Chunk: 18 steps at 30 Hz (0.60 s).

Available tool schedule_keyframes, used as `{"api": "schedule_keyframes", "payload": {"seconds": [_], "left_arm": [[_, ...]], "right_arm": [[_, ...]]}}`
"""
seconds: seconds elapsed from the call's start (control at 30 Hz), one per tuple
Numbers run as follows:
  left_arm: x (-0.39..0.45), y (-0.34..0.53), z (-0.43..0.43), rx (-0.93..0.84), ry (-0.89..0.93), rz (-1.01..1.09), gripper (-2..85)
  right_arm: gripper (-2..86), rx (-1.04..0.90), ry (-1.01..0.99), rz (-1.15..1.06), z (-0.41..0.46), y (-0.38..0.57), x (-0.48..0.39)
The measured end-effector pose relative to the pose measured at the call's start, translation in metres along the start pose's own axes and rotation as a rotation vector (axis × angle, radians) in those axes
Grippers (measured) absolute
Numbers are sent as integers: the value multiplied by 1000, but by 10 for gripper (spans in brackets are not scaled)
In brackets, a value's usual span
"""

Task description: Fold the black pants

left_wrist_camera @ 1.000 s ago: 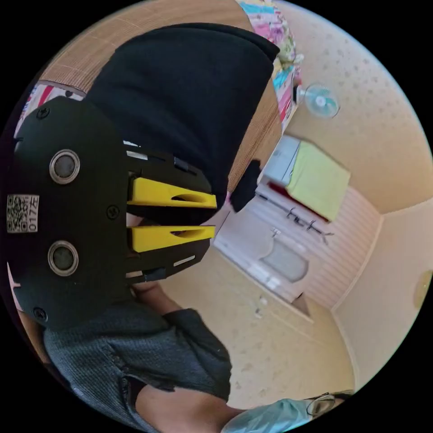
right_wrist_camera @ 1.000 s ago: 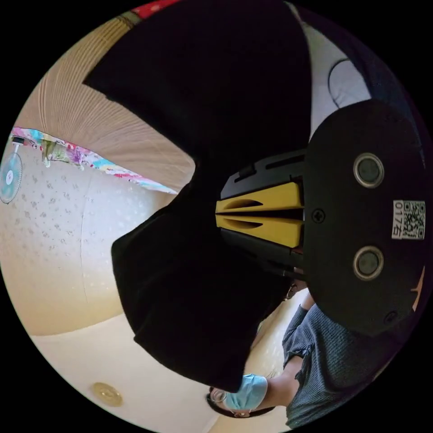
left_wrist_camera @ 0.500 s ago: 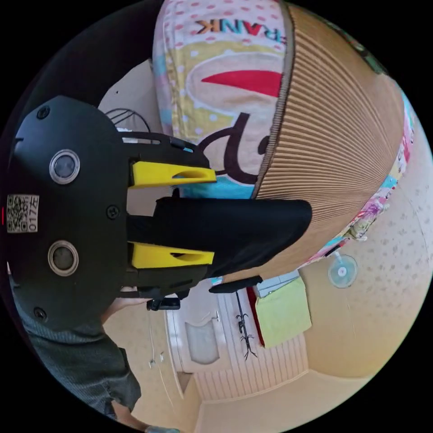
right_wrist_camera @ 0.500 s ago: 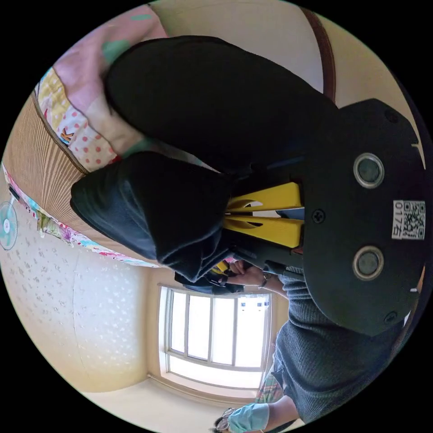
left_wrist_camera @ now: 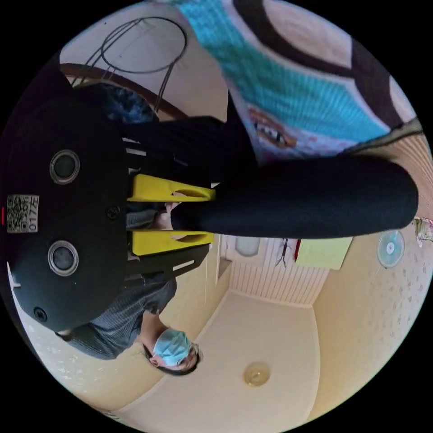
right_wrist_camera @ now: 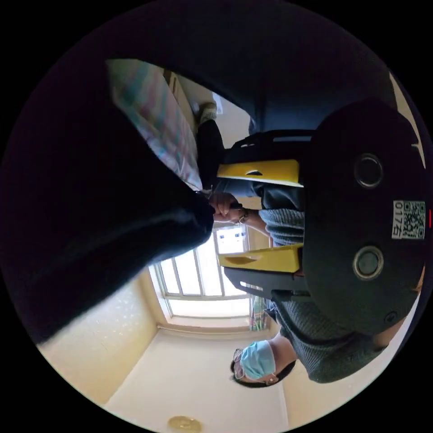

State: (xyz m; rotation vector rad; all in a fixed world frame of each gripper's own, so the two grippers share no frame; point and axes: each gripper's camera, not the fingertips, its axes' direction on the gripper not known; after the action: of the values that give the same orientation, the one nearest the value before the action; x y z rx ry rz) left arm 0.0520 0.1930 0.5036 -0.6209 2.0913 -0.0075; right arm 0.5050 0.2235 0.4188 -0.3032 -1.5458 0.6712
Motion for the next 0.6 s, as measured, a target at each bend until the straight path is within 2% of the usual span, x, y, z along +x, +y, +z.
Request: {"api": "schedule_keyframes", "payload": {"seconds": [0.07,0.13,0.2,0.27,0.37,0.47,0.6], "left_arm": [[20,2,17,-27,-20,25,84],[50,7,38,-44,-113,76,79],[71,11,54,-53,-220,106,75],[91,17,72,-61,-351,151,67],[121,32,96,-36,-479,227,64],[165,57,110,-15,-558,361,63],[252,114,105,91,-679,563,61]], "right_arm": [[325,58,-122,-3,-7,-9,3],[348,226,-276,-8,-37,-20,9],[350,345,-327,-61,-62,-29,6],[340,369,-339,-76,-78,-42,2],[303,250,-244,-165,-86,-62,-17],[271,141,-228,-374,-73,-70,-52],[241,-128,-241,-637,-4,-96,-120]]}}
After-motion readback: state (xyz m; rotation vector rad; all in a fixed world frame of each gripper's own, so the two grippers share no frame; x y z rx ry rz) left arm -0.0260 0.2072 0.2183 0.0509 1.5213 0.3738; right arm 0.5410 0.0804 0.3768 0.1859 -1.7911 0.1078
